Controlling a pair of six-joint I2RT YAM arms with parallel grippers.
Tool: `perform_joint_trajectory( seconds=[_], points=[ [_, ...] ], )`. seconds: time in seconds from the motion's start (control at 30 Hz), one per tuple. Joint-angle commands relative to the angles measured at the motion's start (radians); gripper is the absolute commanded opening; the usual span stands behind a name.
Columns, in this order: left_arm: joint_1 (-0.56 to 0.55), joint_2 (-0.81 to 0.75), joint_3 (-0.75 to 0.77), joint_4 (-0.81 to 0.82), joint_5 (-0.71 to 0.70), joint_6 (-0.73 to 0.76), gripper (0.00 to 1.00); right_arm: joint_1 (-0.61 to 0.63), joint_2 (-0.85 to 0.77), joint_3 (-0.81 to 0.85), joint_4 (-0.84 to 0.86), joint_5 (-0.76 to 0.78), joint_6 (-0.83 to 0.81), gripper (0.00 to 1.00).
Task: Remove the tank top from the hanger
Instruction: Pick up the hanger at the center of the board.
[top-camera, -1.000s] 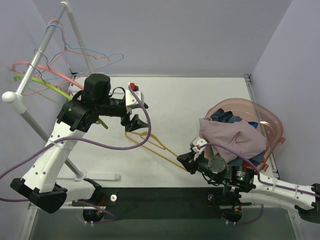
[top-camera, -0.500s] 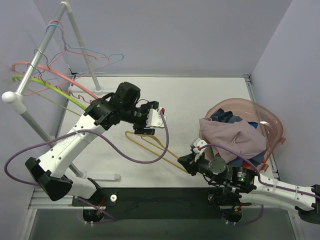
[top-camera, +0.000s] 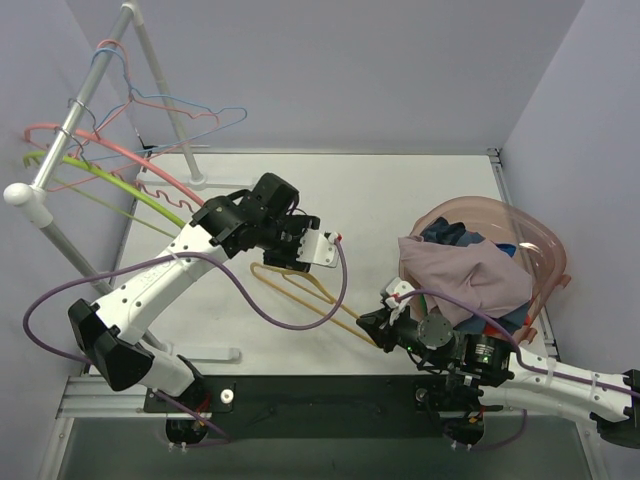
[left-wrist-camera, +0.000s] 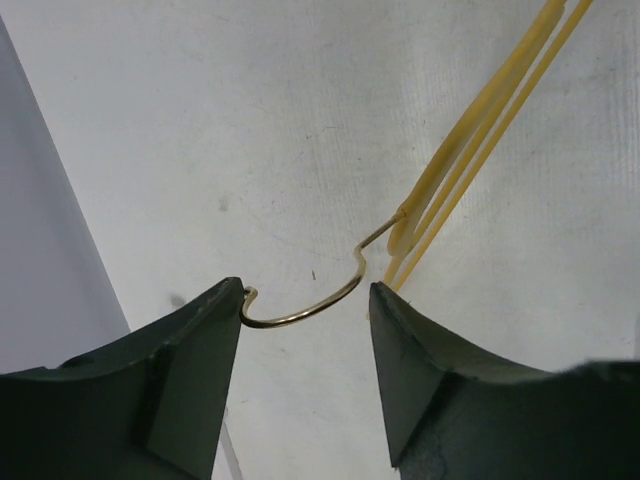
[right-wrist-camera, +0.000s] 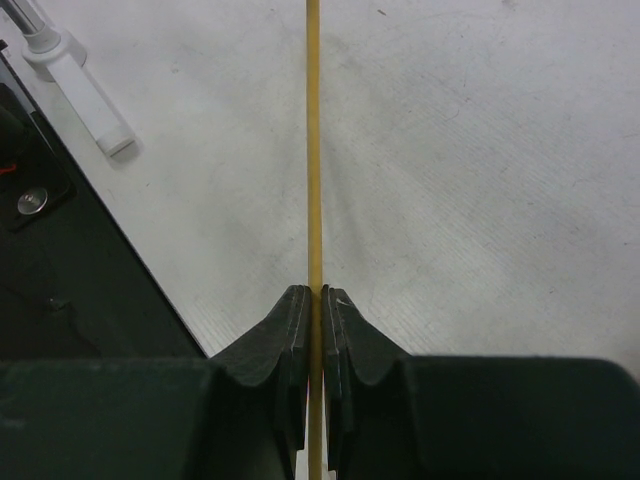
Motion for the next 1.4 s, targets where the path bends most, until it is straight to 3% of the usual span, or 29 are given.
perform_joint_trajectory(
  seconds=[0.0, 0.23, 0.5, 0.63, 0.77, 0.93, 1.2, 1.37],
  points=[
    [-0.006, 0.003, -0.011, 0.019, -0.035, 0.037, 0.59, -0.004, 0.004, 0.019, 0.017, 0.007, -0.025, 0.0],
    [-0.007, 0.005, 0.015, -0.031, -0.027, -0.004, 0.37, -0.004, 0.01, 0.027, -0.026, -0.003, -0.04, 0.0],
    [-0.035, 0.058, 0.093, -0.145, -0.015, -0.077, 0.0, -0.004, 0.038, 0.014, -0.02, -0.026, -0.029, 0.0],
    [-0.05, 0.039, 0.089, -0.159, -0.058, -0.083, 0.0, -0.004, 0.033, -0.001, -0.012, -0.061, 0.0, 0.0],
    [-0.053, -0.029, 0.069, -0.124, -0.043, -0.083, 0.0, -0.004, 0.067, -0.012, 0.016, -0.114, 0.024, 0.22],
    [-0.056, -0.092, 0.035, -0.055, 0.017, -0.086, 0.0, -0.006, 0.115, -0.084, 0.105, -0.116, 0.09, 0.29],
    [-0.056, -0.1, 0.056, -0.071, 0.04, -0.135, 0.0, 0.026, 0.096, -0.139, 0.06, 0.12, 0.15, 0.38],
    [-0.058, -0.115, 0.053, -0.099, 0.03, -0.143, 0.0, 0.1, 0.06, -0.121, 0.076, 0.229, 0.083, 0.38]
  ],
)
